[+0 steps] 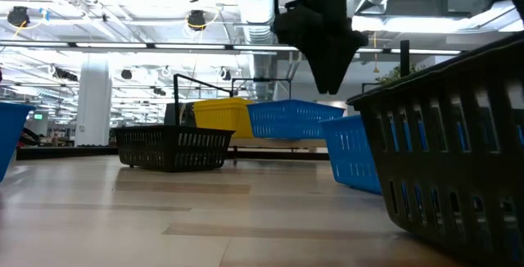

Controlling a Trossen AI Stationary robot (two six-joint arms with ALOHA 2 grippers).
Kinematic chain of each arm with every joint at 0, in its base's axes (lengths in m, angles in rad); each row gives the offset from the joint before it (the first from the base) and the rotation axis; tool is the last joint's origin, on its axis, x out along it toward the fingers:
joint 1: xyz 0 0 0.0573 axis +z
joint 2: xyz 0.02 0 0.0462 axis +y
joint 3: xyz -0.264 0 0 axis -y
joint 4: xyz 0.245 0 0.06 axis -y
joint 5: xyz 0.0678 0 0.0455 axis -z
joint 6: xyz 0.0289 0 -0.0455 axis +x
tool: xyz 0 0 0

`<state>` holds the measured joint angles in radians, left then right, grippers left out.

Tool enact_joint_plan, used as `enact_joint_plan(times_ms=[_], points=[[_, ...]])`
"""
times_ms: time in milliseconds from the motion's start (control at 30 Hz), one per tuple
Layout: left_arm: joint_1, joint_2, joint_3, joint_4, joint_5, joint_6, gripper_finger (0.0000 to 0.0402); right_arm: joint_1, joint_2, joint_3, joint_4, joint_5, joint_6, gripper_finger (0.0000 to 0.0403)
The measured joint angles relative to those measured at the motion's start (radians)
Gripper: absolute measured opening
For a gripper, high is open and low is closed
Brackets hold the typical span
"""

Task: Stack baskets on shelf by color
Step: Put the top right blue bin on the shelf

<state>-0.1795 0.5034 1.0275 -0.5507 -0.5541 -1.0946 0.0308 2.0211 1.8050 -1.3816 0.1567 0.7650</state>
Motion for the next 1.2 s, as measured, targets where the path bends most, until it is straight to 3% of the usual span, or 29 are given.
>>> enact_joint_plan(times_ms=[300, 500, 800, 1033, 1200], points=[[0.0, -0.001, 0.0, -0.001, 0.025, -0.001, 0.0238, -0.092, -0.005, -0.074, 0.002, 0.071, -0.008, 0.0143], [0.0, -0.001, 0.0, -0.001, 0.025, 0.0, 0.0238, -0.135, -0.004, -0.071, 0.104, 0.1, -0.065, 0.0137], [0.0, -0.001, 0.0, -0.001, 0.024, 0.018, 0.0238, -0.204, -0.004, -0.071, 0.104, 0.126, -0.082, 0.0132], [0.0, -0.001, 0.0, -0.001, 0.025, 0.034, 0.0238, -0.206, -0.032, -0.03, 0.06, 0.139, -0.084, 0.0128], [0.0, -0.001, 0.0, -0.035, 0.044, 0.04, 0.0238, -0.13, -0.089, 0.06, 0.109, 0.113, 0.01, 0.012]])
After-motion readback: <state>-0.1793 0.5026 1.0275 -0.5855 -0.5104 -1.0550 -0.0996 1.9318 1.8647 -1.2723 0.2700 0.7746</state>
